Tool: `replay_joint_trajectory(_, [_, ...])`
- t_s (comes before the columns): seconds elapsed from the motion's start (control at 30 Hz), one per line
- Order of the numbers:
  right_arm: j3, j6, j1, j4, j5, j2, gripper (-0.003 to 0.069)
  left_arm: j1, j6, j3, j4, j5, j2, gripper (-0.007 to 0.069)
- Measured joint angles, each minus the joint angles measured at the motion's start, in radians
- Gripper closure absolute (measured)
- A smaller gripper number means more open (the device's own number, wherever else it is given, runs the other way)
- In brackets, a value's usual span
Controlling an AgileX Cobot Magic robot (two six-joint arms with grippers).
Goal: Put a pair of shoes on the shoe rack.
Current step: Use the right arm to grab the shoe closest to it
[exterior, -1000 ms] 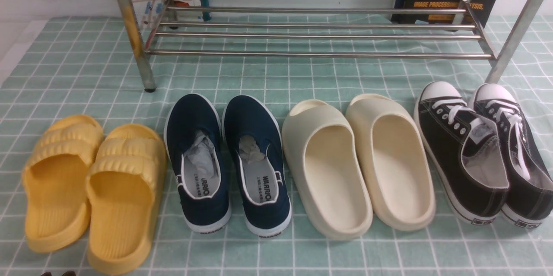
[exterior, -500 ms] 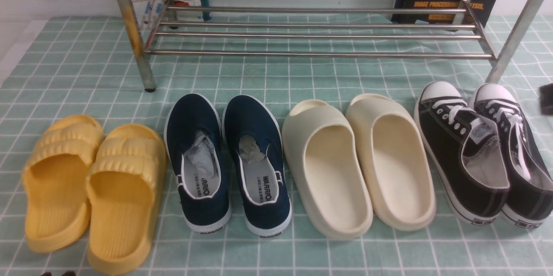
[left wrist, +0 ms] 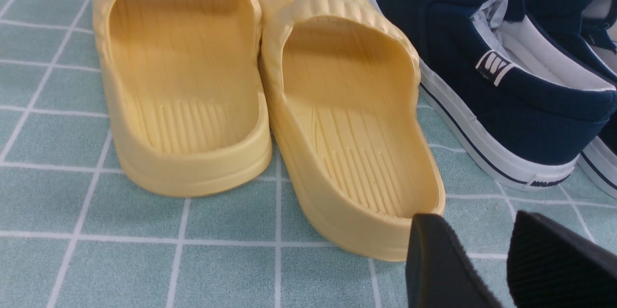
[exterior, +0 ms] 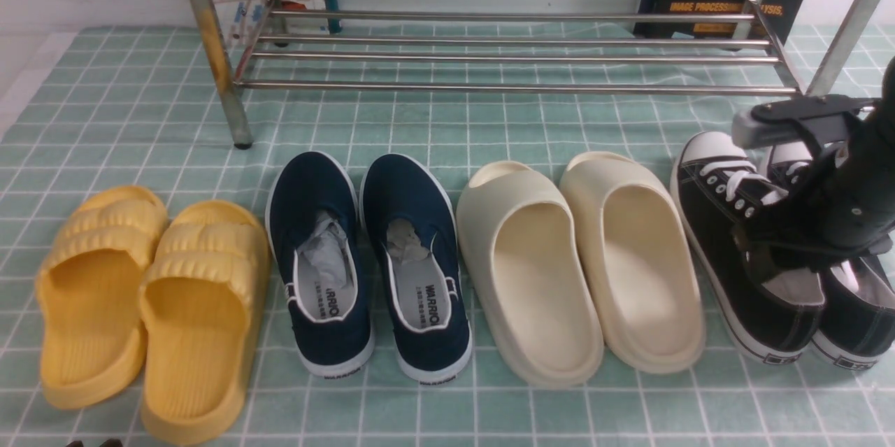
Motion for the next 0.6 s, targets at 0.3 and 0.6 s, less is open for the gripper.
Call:
replay_joint_trajectory(0.3, [-0.002, -0.002, 0.014, 0.029, -0.087, 0.096, 0.0449, 0.0, 0.0, 0.0, -0.001, 0.0, 0.0, 0.0386])
replay_joint_trajectory(0.6, [-0.004, -0.001, 0.018, 0.046, -0.079, 0.065, 0.0648, 0.0, 0.0, 0.0, -0.001, 0.0, 0.0, 0.0386])
